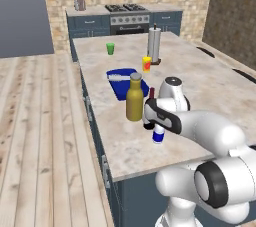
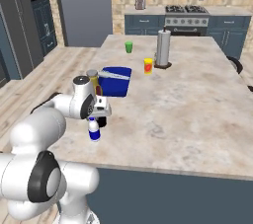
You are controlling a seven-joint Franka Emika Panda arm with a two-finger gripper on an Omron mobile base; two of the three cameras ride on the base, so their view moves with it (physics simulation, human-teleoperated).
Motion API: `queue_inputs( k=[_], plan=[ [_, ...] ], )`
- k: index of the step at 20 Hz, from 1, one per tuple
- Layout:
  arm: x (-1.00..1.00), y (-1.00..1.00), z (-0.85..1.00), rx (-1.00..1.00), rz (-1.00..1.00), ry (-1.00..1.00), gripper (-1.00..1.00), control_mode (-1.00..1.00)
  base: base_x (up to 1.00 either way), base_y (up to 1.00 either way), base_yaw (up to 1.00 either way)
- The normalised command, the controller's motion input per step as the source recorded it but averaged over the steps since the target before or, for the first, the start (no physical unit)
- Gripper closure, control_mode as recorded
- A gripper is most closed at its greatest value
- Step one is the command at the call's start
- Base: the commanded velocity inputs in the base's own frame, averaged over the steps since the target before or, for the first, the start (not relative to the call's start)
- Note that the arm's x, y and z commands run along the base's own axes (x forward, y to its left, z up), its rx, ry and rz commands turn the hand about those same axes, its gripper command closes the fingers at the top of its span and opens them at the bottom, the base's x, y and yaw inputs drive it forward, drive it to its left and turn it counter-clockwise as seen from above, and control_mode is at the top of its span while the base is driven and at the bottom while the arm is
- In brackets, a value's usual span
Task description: Place the drinks on the dining counter in a tight cluster.
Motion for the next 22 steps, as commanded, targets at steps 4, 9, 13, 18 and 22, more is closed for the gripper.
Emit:
queue_inputs(
  k=[4, 9, 13, 18, 22],
  plan=[
    [0.01, 0.00, -0.24, 0.00, 0.00, 0.00, 1.00, -1.00, 0.00, 0.00, 0.00],
    [0.00, 0.00, -0.09, 0.00, 0.00, 0.00, 1.00, -1.00, 0.00, 0.00, 0.00],
    [0.00, 0.00, -0.11, 0.00, 0.00, 0.00, 1.00, -1.00, 0.00, 0.00, 0.00],
    [0.00, 0.00, 0.00, 0.00, 0.00, 0.00, 1.00, -1.00, 0.00, 0.00, 0.00],
    [0.00, 0.00, 0.00, 0.00, 0.00, 0.00, -1.00, -1.00, 0.00, 0.00, 0.00]
  ],
)
